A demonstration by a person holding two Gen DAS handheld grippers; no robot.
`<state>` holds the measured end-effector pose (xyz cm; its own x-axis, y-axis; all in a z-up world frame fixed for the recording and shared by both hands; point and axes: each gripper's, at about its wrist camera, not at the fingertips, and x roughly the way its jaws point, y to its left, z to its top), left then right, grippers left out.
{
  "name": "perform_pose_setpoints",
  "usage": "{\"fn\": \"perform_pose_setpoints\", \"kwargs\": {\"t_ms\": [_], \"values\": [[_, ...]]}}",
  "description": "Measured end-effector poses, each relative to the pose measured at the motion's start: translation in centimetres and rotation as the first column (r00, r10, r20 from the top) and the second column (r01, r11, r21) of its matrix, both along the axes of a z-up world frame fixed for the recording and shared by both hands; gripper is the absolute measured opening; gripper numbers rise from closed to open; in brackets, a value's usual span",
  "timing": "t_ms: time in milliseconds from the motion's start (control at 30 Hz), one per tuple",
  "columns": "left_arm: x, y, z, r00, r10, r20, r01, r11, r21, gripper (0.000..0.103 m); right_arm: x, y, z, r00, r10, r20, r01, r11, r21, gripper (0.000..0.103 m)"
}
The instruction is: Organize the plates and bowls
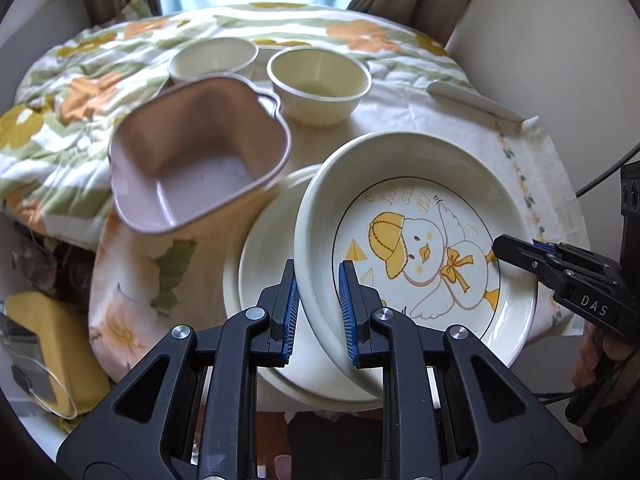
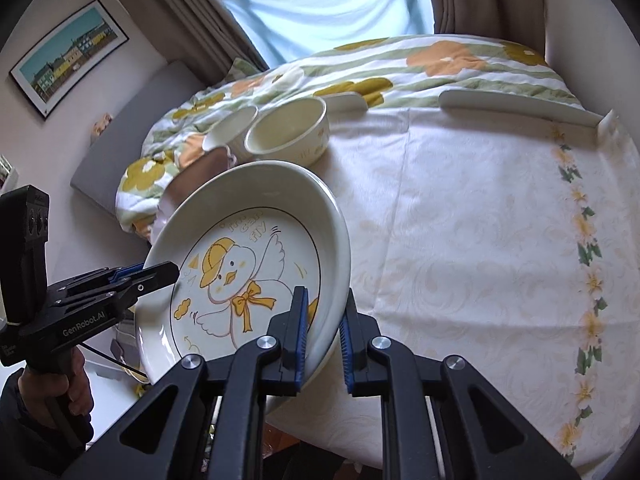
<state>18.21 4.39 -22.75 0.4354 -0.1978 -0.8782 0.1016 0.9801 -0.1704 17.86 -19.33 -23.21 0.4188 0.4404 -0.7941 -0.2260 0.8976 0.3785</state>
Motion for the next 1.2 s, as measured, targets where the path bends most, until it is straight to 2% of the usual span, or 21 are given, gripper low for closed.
{"fn": "perform_pose_setpoints", "kwargs": {"t_ms": [100, 367, 600, 700, 867, 1100, 1200], "values": [[0.2, 0.3, -1.5, 1.0, 0.017, -0.022, -0.017, 1.0, -0.01, 0.017, 0.4, 0.4, -1.0, 1.0, 0.017, -0.006, -0.017, 1.0, -0.011, 0.014], [0.7, 0.8, -3.8, 0.998, 0.046, -0.05, -0.046, 0.999, -0.004, 0.017, 0.9, 1.3, -1.0, 0.998, 0.066, 0.016, -0.065, 0.996, -0.059, 0.014], [0.7, -0.4, -4.2, 0.998, 0.048, -0.031, -0.045, 0.995, 0.089, 0.017, 1.2, 1.6, -1.0, 0.996, 0.09, 0.02, -0.088, 0.993, -0.073, 0.014], [0.5, -1.1, -4.2, 0.999, 0.036, -0.015, -0.033, 0.987, 0.156, 0.017, 1.3, 1.8, -1.0, 0.995, 0.098, 0.022, -0.096, 0.992, -0.08, 0.014], [0.7, -1.8, -4.2, 0.999, 0.033, 0.002, -0.033, 0.975, 0.218, 0.018, 1.3, 1.9, -1.3, 0.994, 0.105, 0.016, -0.103, 0.991, -0.087, 0.014], [0.7, -1.6, -4.1, 0.999, 0.038, -0.027, -0.03, 0.969, 0.246, 0.019, 1.2, 2.0, -1.6, 0.994, 0.107, 0.009, -0.106, 0.991, -0.08, 0.014], [0.7, -1.4, -4.0, 0.999, 0.037, -0.037, -0.027, 0.974, 0.224, 0.028, 1.2, 2.1, -1.7, 0.994, 0.109, 0.009, -0.108, 0.991, -0.078, 0.014]]}}
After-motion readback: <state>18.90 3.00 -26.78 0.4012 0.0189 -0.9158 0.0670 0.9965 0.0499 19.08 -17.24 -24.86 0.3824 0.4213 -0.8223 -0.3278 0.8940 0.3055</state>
